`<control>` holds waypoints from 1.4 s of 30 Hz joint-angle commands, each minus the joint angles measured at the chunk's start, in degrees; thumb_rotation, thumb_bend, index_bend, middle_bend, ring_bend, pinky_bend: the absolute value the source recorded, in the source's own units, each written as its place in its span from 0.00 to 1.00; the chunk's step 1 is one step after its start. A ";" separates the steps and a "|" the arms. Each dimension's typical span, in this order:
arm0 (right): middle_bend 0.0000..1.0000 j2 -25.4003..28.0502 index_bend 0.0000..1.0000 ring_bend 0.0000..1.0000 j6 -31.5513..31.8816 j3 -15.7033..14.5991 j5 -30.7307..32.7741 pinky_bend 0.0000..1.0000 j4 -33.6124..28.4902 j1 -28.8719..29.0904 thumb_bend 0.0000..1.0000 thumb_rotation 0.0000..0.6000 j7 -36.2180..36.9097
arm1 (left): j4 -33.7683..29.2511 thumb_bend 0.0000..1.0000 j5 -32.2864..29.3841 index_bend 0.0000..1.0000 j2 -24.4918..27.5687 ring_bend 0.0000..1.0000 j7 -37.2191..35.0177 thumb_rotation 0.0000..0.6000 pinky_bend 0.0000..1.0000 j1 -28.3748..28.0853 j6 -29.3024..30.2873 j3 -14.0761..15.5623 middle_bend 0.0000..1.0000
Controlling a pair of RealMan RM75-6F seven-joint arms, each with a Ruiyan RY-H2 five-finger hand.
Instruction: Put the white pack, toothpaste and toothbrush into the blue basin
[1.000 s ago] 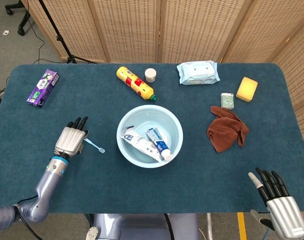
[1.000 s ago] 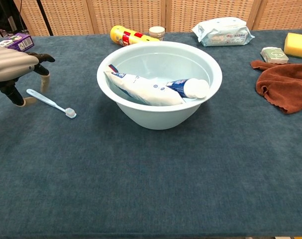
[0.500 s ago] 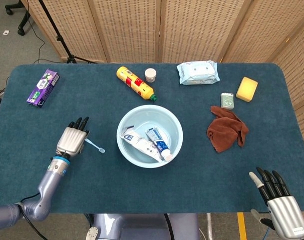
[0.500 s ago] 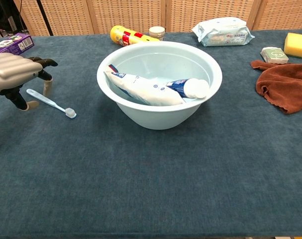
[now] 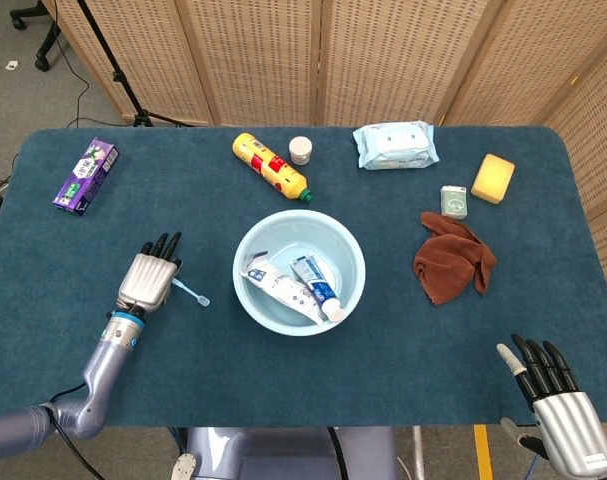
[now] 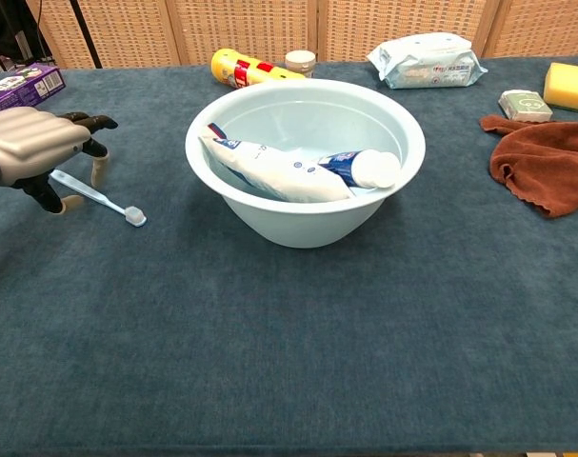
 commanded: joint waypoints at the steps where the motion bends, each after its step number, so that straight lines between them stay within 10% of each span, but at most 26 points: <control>1: 0.00 0.00 0.06 0.00 0.01 0.02 0.03 0.00 0.01 0.01 0.10 1.00 0.06 | -0.05 0.36 -0.18 0.48 -0.04 0.04 0.22 1.00 0.22 0.10 -0.20 -0.02 0.00; 42: 0.00 -0.03 0.06 0.00 0.26 0.00 -0.14 0.00 0.06 0.00 0.10 1.00 0.26 | 2.61 0.44 2.68 0.62 -0.89 0.04 0.11 1.00 0.22 1.80 1.77 -1.88 0.06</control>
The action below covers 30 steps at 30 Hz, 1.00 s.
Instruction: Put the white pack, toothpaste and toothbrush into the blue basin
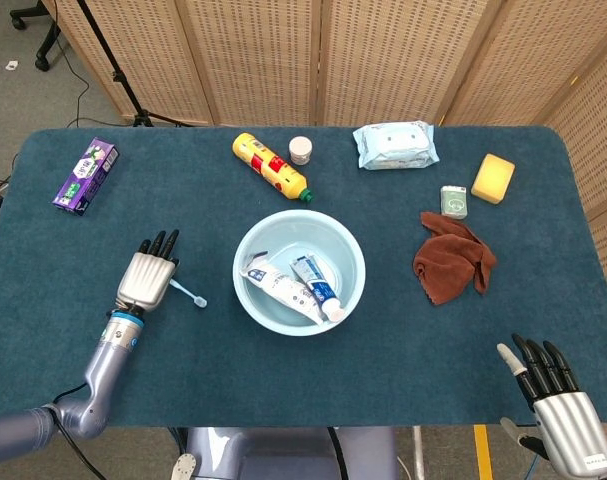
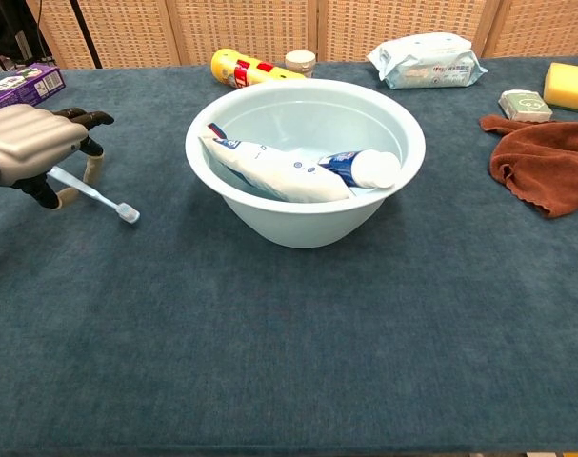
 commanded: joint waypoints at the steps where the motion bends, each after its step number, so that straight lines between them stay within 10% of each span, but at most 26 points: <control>1: 0.00 0.00 0.06 0.00 -0.03 0.01 0.02 0.00 0.01 0.02 0.10 1.00 0.02 | -0.80 0.44 -0.01 0.62 1.23 0.04 -0.47 1.00 0.22 0.26 0.48 -0.66 0.06; 17: 0.00 -0.32 0.06 0.00 -0.33 -0.24 -0.45 0.00 -0.11 -0.01 0.10 1.00 -0.81 | -10.80 0.43 -0.66 0.63 10.27 0.04 -3.41 1.00 0.22 1.16 4.24 -5.81 0.06; 30: 0.00 0.16 0.06 0.00 -0.06 -0.15 -0.10 0.00 -0.19 0.07 0.10 1.00 0.41 | -19.31 0.43 -2.59 0.64 5.48 0.04 3.21 1.00 0.22 -3.08 9.16 -10.90 0.06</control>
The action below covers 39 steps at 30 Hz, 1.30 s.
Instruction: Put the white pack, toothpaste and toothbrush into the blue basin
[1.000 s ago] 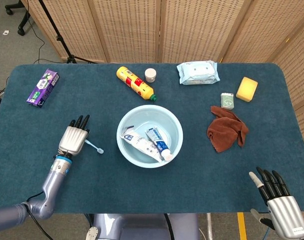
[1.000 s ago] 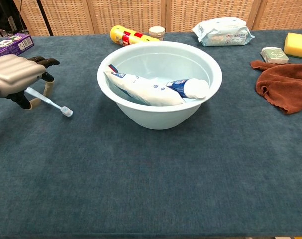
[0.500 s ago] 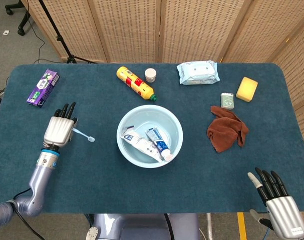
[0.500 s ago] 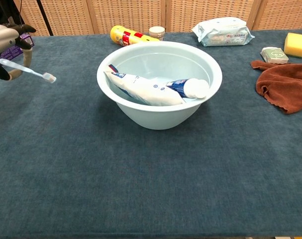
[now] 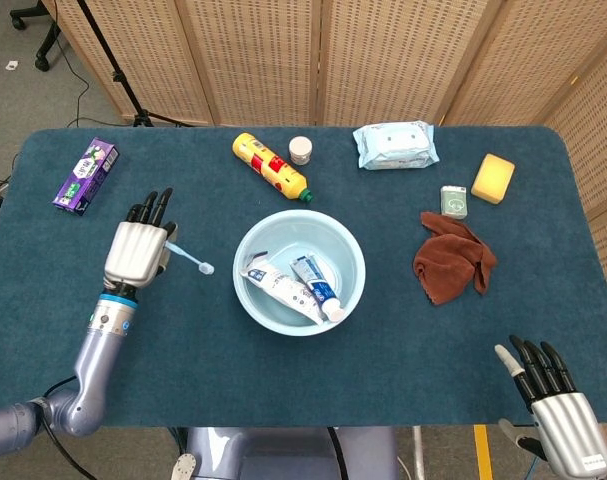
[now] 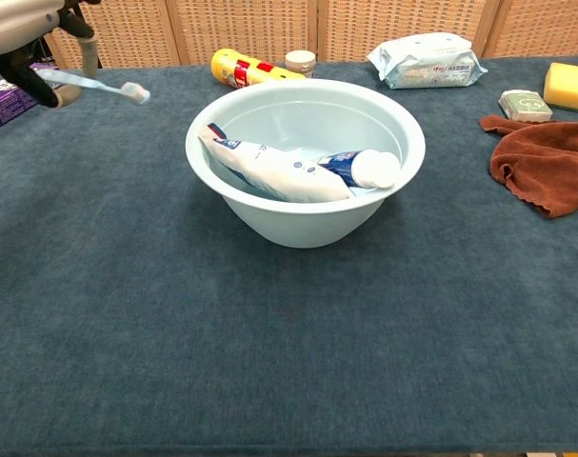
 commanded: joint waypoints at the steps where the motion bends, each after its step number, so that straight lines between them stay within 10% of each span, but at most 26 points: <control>1: 0.00 0.09 0.06 0.00 0.02 0.00 0.07 0.00 0.00 0.03 0.10 1.00 0.27 | -2.68 0.43 -1.48 0.64 -2.61 0.04 3.00 1.00 0.22 -2.23 1.84 -2.24 0.06; 12: 0.00 0.78 0.06 0.00 0.12 -0.19 0.18 0.00 -0.06 0.23 0.10 1.00 2.34 | -5.15 0.43 -5.75 0.64 -11.48 0.04 11.23 1.00 0.22 -9.97 5.31 -7.57 0.07; 30: 0.00 2.22 0.06 0.00 1.32 -0.13 0.62 0.00 0.12 0.25 0.10 1.00 6.22 | 0.44 0.43 -5.98 0.64 -22.49 0.04 15.66 1.00 0.22 -15.31 7.54 -5.38 0.07; 39: 0.00 2.23 0.06 0.00 1.33 -0.12 0.68 0.00 0.19 0.21 0.10 1.00 6.35 | 1.54 0.37 -6.25 0.23 -23.07 0.03 15.18 1.00 0.22 -15.25 7.20 -4.78 0.01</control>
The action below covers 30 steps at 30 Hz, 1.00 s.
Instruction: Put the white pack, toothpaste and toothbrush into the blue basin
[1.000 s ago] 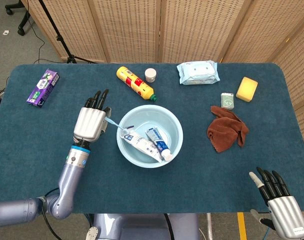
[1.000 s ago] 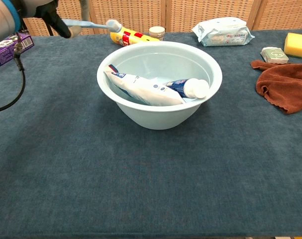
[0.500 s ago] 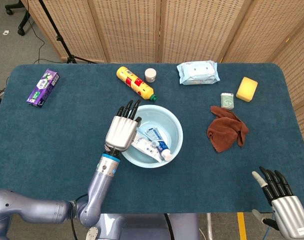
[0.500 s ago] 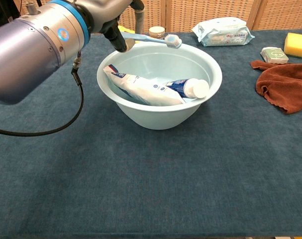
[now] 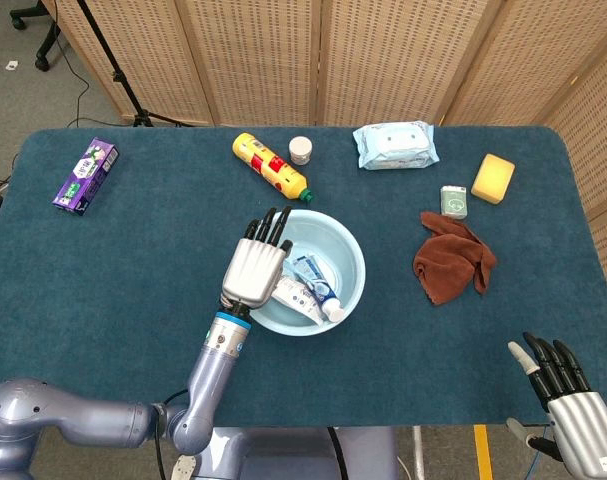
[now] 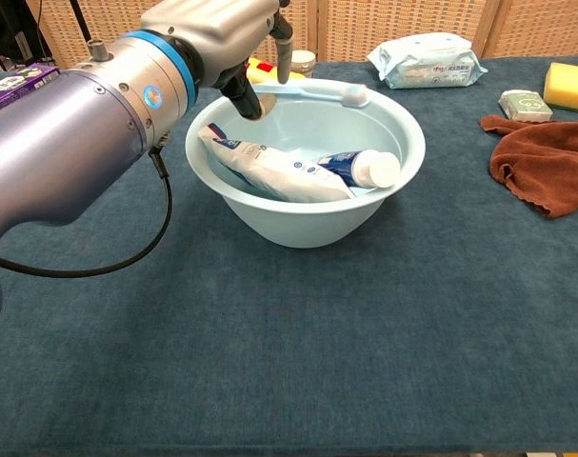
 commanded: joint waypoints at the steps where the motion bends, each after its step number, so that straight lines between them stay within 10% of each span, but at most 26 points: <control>1: 0.00 0.01 0.06 0.00 -0.03 0.02 0.05 0.00 0.03 0.00 0.10 1.00 0.03 | 0.14 0.37 0.09 0.18 0.05 0.02 0.01 1.00 0.22 0.06 0.09 0.09 0.00; 18: 0.00 -0.06 0.06 0.00 0.31 0.09 -0.18 0.00 0.37 -0.13 0.10 1.00 -0.12 | -3.65 0.34 2.24 0.09 4.57 0.00 -2.75 1.00 0.22 3.27 0.95 2.62 0.00; 30: 0.00 -0.64 0.06 0.00 0.11 0.29 -0.11 0.00 0.16 -0.37 0.10 1.00 -2.30 | -18.08 0.29 14.77 0.01 20.22 0.00 -5.22 1.00 0.17 14.13 7.45 15.81 0.00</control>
